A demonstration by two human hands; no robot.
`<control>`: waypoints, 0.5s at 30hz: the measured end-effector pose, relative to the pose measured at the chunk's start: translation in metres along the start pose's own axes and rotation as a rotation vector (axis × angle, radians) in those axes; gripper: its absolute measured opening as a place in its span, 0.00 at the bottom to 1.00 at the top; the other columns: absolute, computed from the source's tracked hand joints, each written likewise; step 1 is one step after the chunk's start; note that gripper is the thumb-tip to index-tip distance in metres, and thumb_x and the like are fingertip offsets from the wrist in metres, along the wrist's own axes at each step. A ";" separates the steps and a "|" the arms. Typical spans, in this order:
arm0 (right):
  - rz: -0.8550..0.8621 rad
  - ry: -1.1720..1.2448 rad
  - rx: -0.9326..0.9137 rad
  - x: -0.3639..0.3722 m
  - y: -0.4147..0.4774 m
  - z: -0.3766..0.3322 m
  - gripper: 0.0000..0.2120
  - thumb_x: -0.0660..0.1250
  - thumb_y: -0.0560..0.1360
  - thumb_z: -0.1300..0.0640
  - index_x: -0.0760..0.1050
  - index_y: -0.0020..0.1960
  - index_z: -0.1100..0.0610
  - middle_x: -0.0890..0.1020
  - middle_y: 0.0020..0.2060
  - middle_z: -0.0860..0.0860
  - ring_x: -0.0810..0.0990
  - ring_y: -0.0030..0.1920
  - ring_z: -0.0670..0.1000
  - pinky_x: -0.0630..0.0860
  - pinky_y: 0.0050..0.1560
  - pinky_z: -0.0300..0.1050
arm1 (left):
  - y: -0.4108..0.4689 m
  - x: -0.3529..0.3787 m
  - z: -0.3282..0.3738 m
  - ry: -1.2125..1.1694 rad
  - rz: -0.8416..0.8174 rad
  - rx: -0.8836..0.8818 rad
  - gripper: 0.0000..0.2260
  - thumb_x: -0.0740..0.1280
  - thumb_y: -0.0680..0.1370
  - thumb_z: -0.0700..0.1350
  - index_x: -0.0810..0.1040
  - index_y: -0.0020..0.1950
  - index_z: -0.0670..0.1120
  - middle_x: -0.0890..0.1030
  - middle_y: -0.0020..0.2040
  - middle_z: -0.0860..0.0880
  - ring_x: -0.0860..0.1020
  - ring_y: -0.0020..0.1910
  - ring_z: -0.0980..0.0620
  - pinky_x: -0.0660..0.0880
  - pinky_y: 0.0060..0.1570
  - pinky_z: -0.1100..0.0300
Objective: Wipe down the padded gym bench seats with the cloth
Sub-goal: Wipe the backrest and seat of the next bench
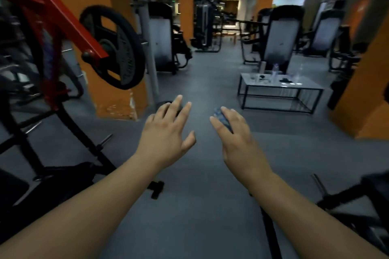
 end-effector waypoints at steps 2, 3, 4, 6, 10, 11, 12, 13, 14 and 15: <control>-0.023 0.049 -0.065 0.032 0.043 0.008 0.33 0.68 0.70 0.76 0.71 0.72 0.58 0.67 0.73 0.61 0.66 0.73 0.66 0.73 0.64 0.62 | 0.026 0.011 -0.027 0.034 0.009 -0.083 0.34 0.48 0.76 0.65 0.56 0.80 0.52 0.55 0.81 0.48 0.61 0.76 0.44 0.68 0.66 0.44; -0.023 0.084 -0.107 0.049 0.066 0.011 0.32 0.68 0.70 0.76 0.71 0.72 0.58 0.67 0.73 0.61 0.66 0.73 0.66 0.74 0.64 0.62 | 0.037 0.018 -0.044 0.056 0.020 -0.136 0.34 0.49 0.76 0.64 0.57 0.80 0.52 0.56 0.81 0.48 0.62 0.76 0.44 0.68 0.66 0.44; -0.025 0.114 -0.151 0.067 0.088 0.012 0.33 0.68 0.70 0.76 0.71 0.72 0.58 0.66 0.74 0.61 0.66 0.73 0.66 0.74 0.64 0.62 | 0.046 0.025 -0.060 0.076 0.031 -0.186 0.34 0.50 0.76 0.64 0.58 0.80 0.52 0.56 0.81 0.48 0.62 0.75 0.44 0.69 0.65 0.44; -0.057 0.173 -0.246 0.105 0.125 0.006 0.34 0.68 0.69 0.76 0.70 0.73 0.57 0.65 0.74 0.60 0.64 0.74 0.65 0.74 0.64 0.61 | 0.055 0.041 -0.091 0.136 0.012 -0.303 0.34 0.51 0.76 0.64 0.59 0.80 0.51 0.58 0.81 0.48 0.63 0.75 0.44 0.69 0.64 0.44; -0.134 0.335 -0.438 0.172 0.184 -0.016 0.35 0.69 0.69 0.75 0.70 0.73 0.56 0.65 0.75 0.60 0.63 0.75 0.64 0.73 0.66 0.62 | 0.058 0.061 -0.139 0.216 -0.025 -0.540 0.34 0.52 0.76 0.64 0.61 0.79 0.51 0.59 0.80 0.47 0.65 0.74 0.43 0.72 0.63 0.42; -0.150 0.378 -0.487 0.184 0.198 -0.024 0.35 0.69 0.69 0.75 0.70 0.73 0.56 0.65 0.75 0.60 0.63 0.75 0.64 0.73 0.66 0.63 | 0.057 0.061 -0.149 0.235 -0.031 -0.598 0.34 0.52 0.76 0.64 0.60 0.79 0.51 0.59 0.80 0.47 0.65 0.74 0.43 0.72 0.64 0.42; -0.163 0.421 -0.539 0.197 0.211 -0.034 0.35 0.69 0.69 0.76 0.70 0.73 0.57 0.65 0.75 0.60 0.63 0.75 0.64 0.73 0.65 0.65 | 0.054 0.058 -0.160 0.258 -0.028 -0.654 0.34 0.52 0.76 0.64 0.60 0.80 0.51 0.59 0.80 0.47 0.65 0.74 0.44 0.71 0.64 0.43; -0.182 0.463 -0.585 0.208 0.221 -0.046 0.35 0.68 0.69 0.76 0.70 0.73 0.57 0.65 0.75 0.60 0.62 0.75 0.64 0.73 0.64 0.66 | 0.049 0.056 -0.169 0.284 -0.030 -0.704 0.34 0.52 0.76 0.64 0.60 0.80 0.51 0.59 0.80 0.47 0.64 0.75 0.44 0.71 0.64 0.44; -0.205 0.501 -0.624 0.218 0.229 -0.060 0.35 0.68 0.69 0.76 0.70 0.73 0.57 0.65 0.75 0.60 0.62 0.75 0.64 0.73 0.64 0.66 | 0.041 0.052 -0.179 0.315 -0.038 -0.753 0.33 0.52 0.77 0.64 0.60 0.80 0.51 0.59 0.80 0.47 0.65 0.74 0.44 0.71 0.63 0.45; -0.229 0.534 -0.656 0.226 0.235 -0.075 0.37 0.68 0.68 0.77 0.69 0.74 0.57 0.64 0.75 0.60 0.61 0.76 0.64 0.74 0.63 0.66 | 0.032 0.049 -0.188 0.345 -0.046 -0.802 0.33 0.52 0.77 0.64 0.61 0.79 0.50 0.60 0.80 0.46 0.65 0.74 0.44 0.71 0.62 0.45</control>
Point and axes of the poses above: each hand's wrist, its own y-axis towards the middle knuckle, its own x-axis out of the palm, z = x × y, the point moved 4 cm from there along y, towards the middle knuckle
